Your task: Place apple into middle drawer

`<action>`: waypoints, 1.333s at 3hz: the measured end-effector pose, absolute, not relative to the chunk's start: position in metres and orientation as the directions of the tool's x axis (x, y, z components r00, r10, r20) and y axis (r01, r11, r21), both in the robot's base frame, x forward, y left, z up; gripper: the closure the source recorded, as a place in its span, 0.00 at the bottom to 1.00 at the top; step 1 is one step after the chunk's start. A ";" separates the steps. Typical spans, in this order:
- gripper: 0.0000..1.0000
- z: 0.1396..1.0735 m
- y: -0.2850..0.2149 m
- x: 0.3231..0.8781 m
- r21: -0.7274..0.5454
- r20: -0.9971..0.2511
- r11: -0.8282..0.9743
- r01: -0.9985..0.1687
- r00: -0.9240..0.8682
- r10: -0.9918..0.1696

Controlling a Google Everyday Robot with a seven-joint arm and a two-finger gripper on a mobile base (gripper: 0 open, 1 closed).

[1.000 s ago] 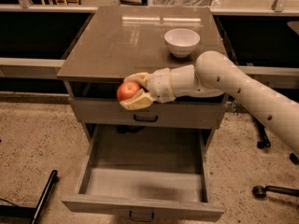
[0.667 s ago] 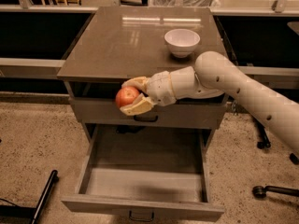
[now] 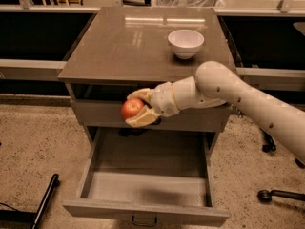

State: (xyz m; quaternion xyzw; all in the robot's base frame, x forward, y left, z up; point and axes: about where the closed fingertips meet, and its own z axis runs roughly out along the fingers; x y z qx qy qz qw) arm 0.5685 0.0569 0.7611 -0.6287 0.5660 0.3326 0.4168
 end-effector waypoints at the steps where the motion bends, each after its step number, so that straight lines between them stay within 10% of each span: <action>1: 1.00 0.716 0.055 0.566 -0.139 -0.847 -0.091 -0.986 0.166 -0.506; 4: 1.00 0.654 0.045 0.542 0.015 -0.767 -0.139 -0.990 0.078 -0.637</action>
Offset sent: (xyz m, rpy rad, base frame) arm -0.0237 -0.0170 -0.0920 -0.3822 0.1690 0.2883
